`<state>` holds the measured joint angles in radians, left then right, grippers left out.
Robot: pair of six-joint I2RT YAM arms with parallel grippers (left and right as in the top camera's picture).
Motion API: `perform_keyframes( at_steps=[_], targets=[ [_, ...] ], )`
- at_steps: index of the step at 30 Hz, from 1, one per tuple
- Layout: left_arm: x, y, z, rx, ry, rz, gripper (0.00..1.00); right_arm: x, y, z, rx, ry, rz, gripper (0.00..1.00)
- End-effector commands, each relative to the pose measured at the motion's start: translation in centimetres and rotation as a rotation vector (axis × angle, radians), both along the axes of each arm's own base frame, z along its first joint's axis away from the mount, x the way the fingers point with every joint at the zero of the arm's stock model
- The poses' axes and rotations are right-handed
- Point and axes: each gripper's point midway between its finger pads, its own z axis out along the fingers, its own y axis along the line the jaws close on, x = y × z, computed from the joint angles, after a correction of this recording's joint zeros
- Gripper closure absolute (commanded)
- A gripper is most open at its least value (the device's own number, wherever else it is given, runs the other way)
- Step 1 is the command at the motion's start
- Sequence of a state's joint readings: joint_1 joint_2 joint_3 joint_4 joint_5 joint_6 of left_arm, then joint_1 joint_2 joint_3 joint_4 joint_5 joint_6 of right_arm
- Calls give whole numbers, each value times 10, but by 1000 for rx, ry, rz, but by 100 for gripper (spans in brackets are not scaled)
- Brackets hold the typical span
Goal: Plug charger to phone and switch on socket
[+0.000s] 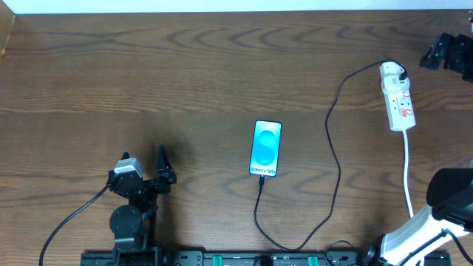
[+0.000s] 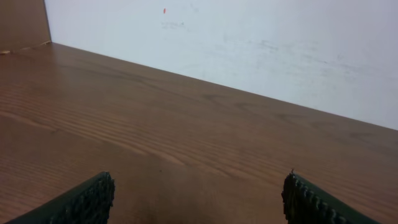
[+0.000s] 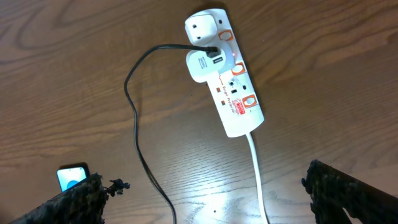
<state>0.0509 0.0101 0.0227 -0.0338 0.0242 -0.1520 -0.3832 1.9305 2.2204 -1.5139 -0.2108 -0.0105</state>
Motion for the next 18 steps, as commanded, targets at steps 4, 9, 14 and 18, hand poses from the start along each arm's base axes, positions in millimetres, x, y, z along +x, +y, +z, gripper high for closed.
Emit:
perform_keyframes(
  at_steps=[4, 9, 14, 18],
  targets=[
    [-1, 1, -17, 17, 51, 0, 14, 1, -1, 2, 1, -5, -8, 1],
    [-1, 1, -17, 17, 51, 0, 14, 1, -1, 2, 1, -5, -8, 1],
    [-1, 1, -17, 17, 51, 0, 14, 1, -1, 1, 1, -4, -8, 1],
    [-1, 1, -17, 17, 51, 0, 14, 5, -6, 2, -25, -19, -8, 1]
  ],
)
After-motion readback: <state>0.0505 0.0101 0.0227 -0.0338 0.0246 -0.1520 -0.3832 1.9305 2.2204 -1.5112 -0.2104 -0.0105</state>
